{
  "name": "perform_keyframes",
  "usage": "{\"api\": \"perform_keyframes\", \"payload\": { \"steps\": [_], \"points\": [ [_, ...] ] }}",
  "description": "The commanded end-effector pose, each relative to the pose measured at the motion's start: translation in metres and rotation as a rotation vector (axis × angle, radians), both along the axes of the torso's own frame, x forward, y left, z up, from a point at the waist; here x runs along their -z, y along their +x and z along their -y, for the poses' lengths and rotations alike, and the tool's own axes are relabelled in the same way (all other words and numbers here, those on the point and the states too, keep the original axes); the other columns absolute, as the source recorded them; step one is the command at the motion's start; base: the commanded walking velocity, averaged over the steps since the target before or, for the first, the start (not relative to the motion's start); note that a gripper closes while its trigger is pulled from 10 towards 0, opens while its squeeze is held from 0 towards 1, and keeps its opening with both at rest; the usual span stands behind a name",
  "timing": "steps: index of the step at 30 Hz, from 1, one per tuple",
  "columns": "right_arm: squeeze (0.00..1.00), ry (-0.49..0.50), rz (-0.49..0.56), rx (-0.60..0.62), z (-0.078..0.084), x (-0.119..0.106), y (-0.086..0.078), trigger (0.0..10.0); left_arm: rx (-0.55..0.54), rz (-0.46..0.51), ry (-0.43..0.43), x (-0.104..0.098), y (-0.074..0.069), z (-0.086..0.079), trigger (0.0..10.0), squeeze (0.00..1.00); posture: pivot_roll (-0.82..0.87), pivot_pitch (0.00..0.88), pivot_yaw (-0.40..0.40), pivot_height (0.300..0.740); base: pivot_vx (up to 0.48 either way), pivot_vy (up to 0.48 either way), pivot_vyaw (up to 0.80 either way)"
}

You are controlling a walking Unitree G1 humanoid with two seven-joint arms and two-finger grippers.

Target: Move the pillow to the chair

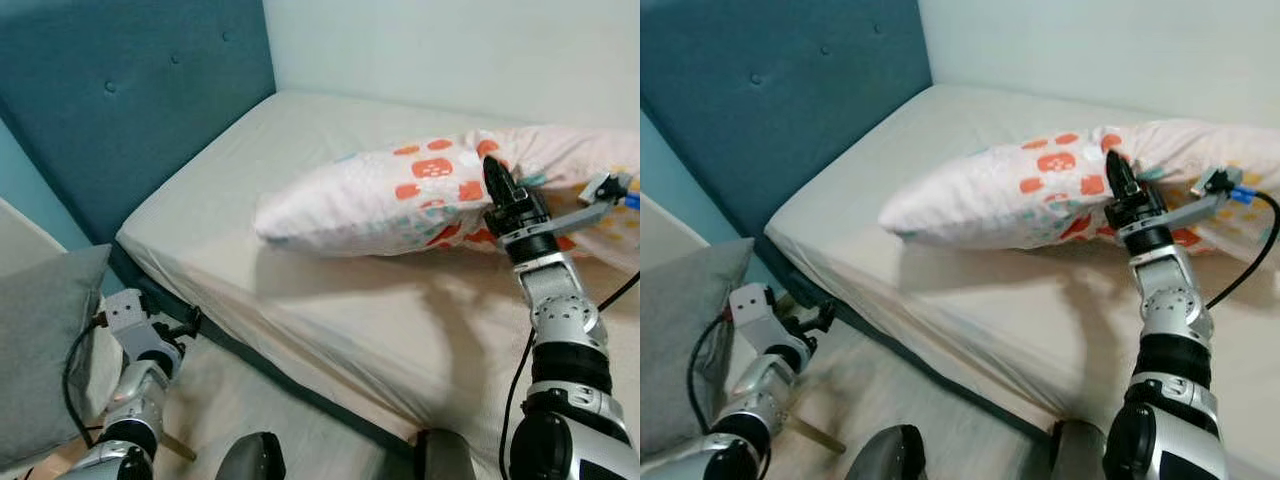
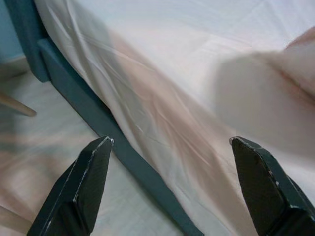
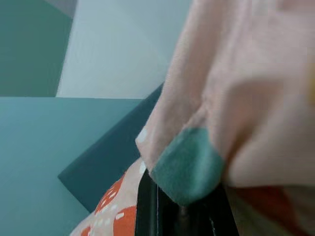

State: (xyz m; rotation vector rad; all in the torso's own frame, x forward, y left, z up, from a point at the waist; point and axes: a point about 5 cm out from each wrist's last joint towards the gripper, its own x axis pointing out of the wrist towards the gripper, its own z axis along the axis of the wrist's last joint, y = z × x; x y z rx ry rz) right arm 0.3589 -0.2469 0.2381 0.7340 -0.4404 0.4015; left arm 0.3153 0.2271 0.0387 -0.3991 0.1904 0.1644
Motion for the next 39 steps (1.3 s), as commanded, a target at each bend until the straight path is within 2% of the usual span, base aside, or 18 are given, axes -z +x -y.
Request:
{"api": "perform_keyframes", "payload": {
  "steps": [1, 4, 5, 7, 10, 17, 30, 39],
  "points": [
    [0.00, -0.001, 0.097, -0.012, -0.003, -0.024, -0.004, 0.0, -0.007, -0.057, -0.003, 0.014, -0.010, 0.001, 10.0, 0.00, 0.04, 0.000, 0.079, 0.579, 0.000, 0.000, 0.00],
    [0.00, -0.003, 0.110, -0.009, -0.003, -0.029, -0.005, 0.0, 0.004, -0.101, 0.001, 0.023, -0.017, 0.004, 10.0, 0.00, 0.04, 0.000, 0.081, 0.589, 0.000, 0.000, 0.00],
    [0.00, -0.006, 0.123, -0.006, -0.004, -0.035, -0.007, 0.0, -0.001, -0.162, -0.004, 0.036, -0.028, 0.006, 10.0, 0.00, 0.03, 0.000, 0.080, 0.599, 0.000, 0.000, 0.00],
    [0.00, -0.007, 0.124, -0.005, -0.004, -0.036, -0.008, 0.0, -0.003, -0.177, -0.006, 0.038, -0.030, 0.006, 10.0, 0.00, 0.03, 0.000, 0.080, 0.604, 0.000, 0.000, 0.00],
    [0.00, -0.030, 0.103, -0.009, -0.009, -0.032, -0.007, 0.0, -0.041, -0.198, -0.059, 0.044, -0.035, 0.006, 10.0, 0.00, 0.03, 0.000, 0.076, 0.614, 0.000, 0.000, 0.00],
    [0.00, -0.057, 0.031, -0.080, -0.041, -0.013, -0.006, 0.0, -0.003, -0.182, -0.071, 0.043, -0.031, 0.021, 10.0, 0.00, 0.04, 0.000, 0.072, 0.654, 0.000, 0.000, 0.00],
    [0.00, -0.070, -0.023, -0.100, -0.058, 0.002, -0.007, 0.0, 0.053, -0.164, -0.055, 0.043, -0.030, 0.034, 10.0, 0.00, 0.04, 0.000, 0.078, 0.709, 0.000, 0.000, 0.00],
    [0.00, -0.073, -0.026, -0.090, -0.065, 0.005, -0.008, 0.0, 0.102, -0.132, -0.044, 0.040, -0.026, 0.045, 10.0, 0.00, 0.04, 0.000, 0.076, 0.724, 0.000, 0.000, 0.00]
  ]
}}
